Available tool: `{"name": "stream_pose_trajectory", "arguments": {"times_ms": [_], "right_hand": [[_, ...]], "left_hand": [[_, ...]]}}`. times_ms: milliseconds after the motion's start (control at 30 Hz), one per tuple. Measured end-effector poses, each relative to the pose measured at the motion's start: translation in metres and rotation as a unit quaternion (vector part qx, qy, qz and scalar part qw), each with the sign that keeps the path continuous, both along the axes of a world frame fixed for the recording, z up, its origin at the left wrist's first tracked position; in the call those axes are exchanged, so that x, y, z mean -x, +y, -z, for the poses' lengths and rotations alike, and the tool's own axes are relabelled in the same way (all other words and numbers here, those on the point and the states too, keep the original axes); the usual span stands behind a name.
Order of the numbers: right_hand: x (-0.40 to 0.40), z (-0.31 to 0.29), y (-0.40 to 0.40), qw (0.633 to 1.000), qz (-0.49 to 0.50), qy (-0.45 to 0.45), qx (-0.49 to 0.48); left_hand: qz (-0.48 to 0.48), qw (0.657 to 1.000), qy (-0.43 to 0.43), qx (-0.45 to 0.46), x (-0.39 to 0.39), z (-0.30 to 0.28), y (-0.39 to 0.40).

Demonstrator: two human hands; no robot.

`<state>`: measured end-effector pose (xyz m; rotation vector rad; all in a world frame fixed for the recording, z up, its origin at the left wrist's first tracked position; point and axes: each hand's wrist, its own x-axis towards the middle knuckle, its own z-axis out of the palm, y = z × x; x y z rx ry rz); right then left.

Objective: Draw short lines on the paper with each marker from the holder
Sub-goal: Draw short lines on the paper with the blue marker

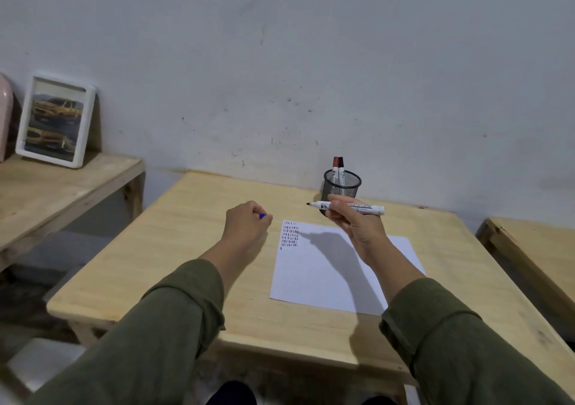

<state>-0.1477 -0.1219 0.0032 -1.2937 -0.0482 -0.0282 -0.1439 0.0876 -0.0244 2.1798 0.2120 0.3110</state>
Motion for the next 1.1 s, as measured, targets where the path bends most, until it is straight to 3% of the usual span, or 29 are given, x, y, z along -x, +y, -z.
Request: {"name": "stream_pose_trajectory", "arguments": {"times_ms": [67, 267, 600, 867, 1000, 1100], "right_hand": [[0.001, 0.01, 0.004, 1.0, 0.004, 0.016, 0.003], [0.005, 0.038, 0.018, 0.998, -0.008, 0.051, 0.02], [-0.001, 0.049, 0.026, 0.995, -0.031, 0.05, 0.076], [-0.007, 0.06, 0.035, 0.991, -0.004, 0.048, 0.124], [-0.003, 0.061, 0.045, 0.997, -0.013, 0.068, 0.022], [-0.001, 0.06, 0.045, 0.997, -0.011, 0.067, 0.032]], "left_hand": [[-0.004, 0.999, 0.021, 0.027, 0.007, 0.01, -0.002], [0.018, 0.996, 0.062, -0.06, 0.007, 0.029, -0.005], [0.029, 0.994, 0.039, -0.094, 0.0, 0.049, -0.001], [0.055, 0.972, 0.065, -0.217, 0.009, 0.054, 0.006], [0.067, 0.972, 0.05, -0.218, 0.01, 0.058, 0.008], [0.069, 0.974, 0.041, -0.214, 0.01, 0.059, 0.008]]}}
